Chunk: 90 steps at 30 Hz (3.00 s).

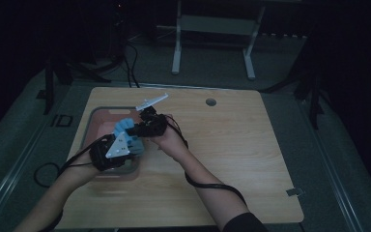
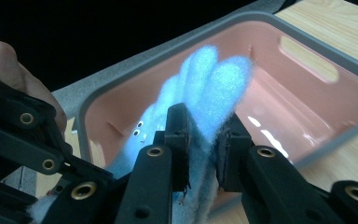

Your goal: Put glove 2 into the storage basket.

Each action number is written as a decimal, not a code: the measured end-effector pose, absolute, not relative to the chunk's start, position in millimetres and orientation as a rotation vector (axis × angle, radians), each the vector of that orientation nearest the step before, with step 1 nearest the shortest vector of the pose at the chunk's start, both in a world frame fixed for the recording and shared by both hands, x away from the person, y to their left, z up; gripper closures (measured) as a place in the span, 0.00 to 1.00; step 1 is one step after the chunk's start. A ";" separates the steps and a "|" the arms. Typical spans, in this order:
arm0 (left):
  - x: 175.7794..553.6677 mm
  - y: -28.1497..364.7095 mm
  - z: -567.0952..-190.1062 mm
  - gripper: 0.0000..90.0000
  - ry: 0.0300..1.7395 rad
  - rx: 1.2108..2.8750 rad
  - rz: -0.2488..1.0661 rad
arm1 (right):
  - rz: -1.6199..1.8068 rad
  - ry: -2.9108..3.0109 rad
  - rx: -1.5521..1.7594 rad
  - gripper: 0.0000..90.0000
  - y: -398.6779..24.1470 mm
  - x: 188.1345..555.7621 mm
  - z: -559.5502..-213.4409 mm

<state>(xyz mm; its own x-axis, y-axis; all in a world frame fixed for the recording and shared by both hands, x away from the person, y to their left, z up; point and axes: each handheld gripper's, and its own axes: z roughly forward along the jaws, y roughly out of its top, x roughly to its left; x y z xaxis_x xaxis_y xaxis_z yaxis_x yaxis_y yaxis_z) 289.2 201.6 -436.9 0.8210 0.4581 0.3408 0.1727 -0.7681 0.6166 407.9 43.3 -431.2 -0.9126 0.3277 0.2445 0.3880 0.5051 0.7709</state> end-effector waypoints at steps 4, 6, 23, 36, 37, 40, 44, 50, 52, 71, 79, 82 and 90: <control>289.1 213.4 -442.0 0.86 0.488 2.421 0.642 | -1.398 -2.655 -0.629 0.86 56.4 408.8 -435.9; 290.5 217.4 -447.8 0.86 0.497 2.427 0.632 | -1.387 -2.660 -0.628 0.86 60.9 409.2 -440.8; 309.9 220.6 -488.6 0.86 0.581 2.561 0.531 | -1.175 -2.719 -0.690 0.86 85.2 425.9 -493.9; 312.6 220.0 -490.0 0.61 0.632 2.580 0.514 | -1.143 -2.760 -0.694 0.58 94.0 428.0 -493.9; 311.3 221.0 -489.1 0.55 0.650 2.564 0.516 | -1.149 -2.758 -0.692 0.54 93.5 427.9 -493.3; 307.3 224.4 -484.8 0.48 0.680 2.541 0.533 | -1.161 -2.755 -0.691 0.44 91.6 427.7 -489.8; 301.0 228.5 -473.7 0.39 0.716 2.472 0.551 | -1.219 -2.707 -0.687 0.29 86.3 429.1 -480.8; 297.0 226.9 -455.8 0.18 0.767 2.364 0.542 | -1.290 -2.673 -0.671 0.20 72.8 427.6 -464.5; 298.5 224.5 -453.0 0.15 0.798 2.333 0.519 | -1.307 -2.666 -0.661 0.21 66.8 426.6 -460.0; 293.0 158.7 -459.3 0.04 0.714 2.231 0.452 | -1.372 -2.725 -0.672 0.20 -23.3 402.1 -456.0; 291.5 135.1 -467.0 0.04 0.666 2.235 0.401 | -1.377 -2.727 -0.715 0.19 -55.3 397.9 -462.9; 290.8 123.1 -473.8 0.04 0.639 2.240 0.372 | -1.372 -2.730 -0.746 0.19 -75.5 397.7 -472.1; 287.3 103.4 -488.1 0.04 0.591 2.246 0.320 | -1.342 -2.735 -0.785 0.17 -103.9 395.5 -490.7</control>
<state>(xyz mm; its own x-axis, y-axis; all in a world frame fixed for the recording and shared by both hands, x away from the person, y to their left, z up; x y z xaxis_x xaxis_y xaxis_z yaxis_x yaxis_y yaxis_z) 287.3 103.4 -488.1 0.8603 0.5080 0.0418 0.3127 -0.5908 0.7438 395.5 -103.9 -490.7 -0.8754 0.4356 0.2094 0.4322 0.5115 0.7426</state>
